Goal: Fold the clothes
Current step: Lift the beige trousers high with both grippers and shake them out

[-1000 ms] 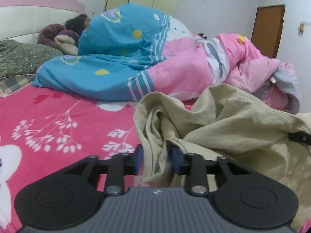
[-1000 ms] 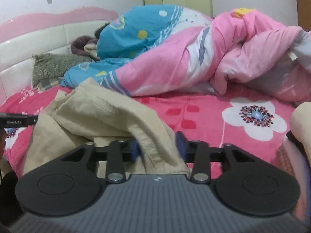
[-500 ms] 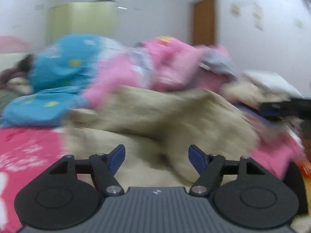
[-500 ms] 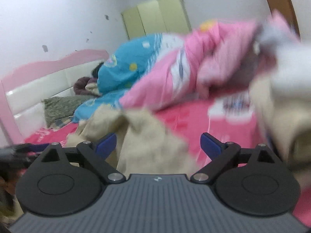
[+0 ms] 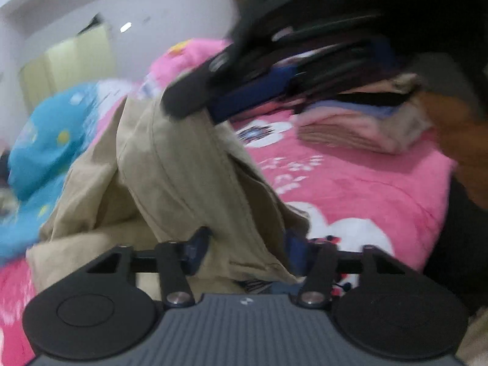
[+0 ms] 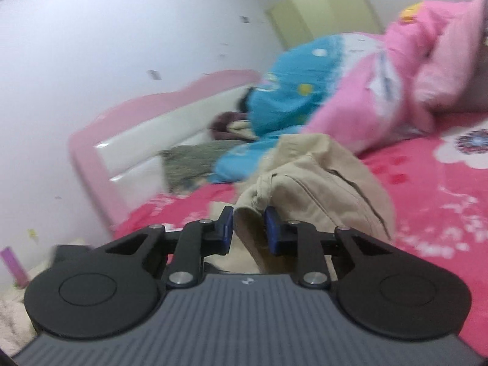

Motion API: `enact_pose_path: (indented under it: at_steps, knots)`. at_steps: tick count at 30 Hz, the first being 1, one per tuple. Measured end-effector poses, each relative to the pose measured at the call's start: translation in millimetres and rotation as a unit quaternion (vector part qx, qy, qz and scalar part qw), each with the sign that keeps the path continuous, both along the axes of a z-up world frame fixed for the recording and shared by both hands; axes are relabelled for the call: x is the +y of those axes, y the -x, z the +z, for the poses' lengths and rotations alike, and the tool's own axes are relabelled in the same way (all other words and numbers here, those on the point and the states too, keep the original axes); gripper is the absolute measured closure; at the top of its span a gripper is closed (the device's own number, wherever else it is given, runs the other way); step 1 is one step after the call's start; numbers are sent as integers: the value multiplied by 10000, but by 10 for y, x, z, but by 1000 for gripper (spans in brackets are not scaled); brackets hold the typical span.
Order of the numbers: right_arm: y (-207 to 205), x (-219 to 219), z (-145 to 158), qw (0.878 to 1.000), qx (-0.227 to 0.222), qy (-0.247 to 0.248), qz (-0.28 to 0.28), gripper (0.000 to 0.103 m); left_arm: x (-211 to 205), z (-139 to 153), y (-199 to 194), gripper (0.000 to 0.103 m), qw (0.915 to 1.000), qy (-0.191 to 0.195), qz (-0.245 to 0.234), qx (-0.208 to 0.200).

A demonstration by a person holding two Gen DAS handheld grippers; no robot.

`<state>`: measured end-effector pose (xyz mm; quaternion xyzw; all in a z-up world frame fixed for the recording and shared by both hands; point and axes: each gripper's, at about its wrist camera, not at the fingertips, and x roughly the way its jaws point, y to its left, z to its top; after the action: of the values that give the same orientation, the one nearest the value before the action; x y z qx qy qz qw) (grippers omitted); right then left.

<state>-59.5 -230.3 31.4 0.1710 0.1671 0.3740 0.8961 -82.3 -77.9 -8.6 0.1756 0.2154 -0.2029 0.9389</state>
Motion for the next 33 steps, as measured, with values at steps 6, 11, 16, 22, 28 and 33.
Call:
enact_pose_path:
  at_steps: [6,11,16,22,28,33]
  knots:
    - [3,-424,25,9980,-149,-486,-366,75,439,256,-236,99,9874,1303,797,405]
    - [-18,-855,-74,9903,-146,-477,-1297,62,665,469,-490,99,9812,1622,992,336]
    - [-25,-587,-405,9896,-9,698,-1259,47,726,553,-776,99,9801,1645,1076,292]
    - [-166,178,-852,9609,-286,2627,-827,44,762,599,-837,99,9817,1658,878,333]
    - [-541,304,-816,9513,-96,2834,-1210,90,900,502,-705,93,9819,1704,606,555]
    - [-592,92,-605,9619,28,2248,-1554,91,1017,341,-326,29,9850,1603,172,621]
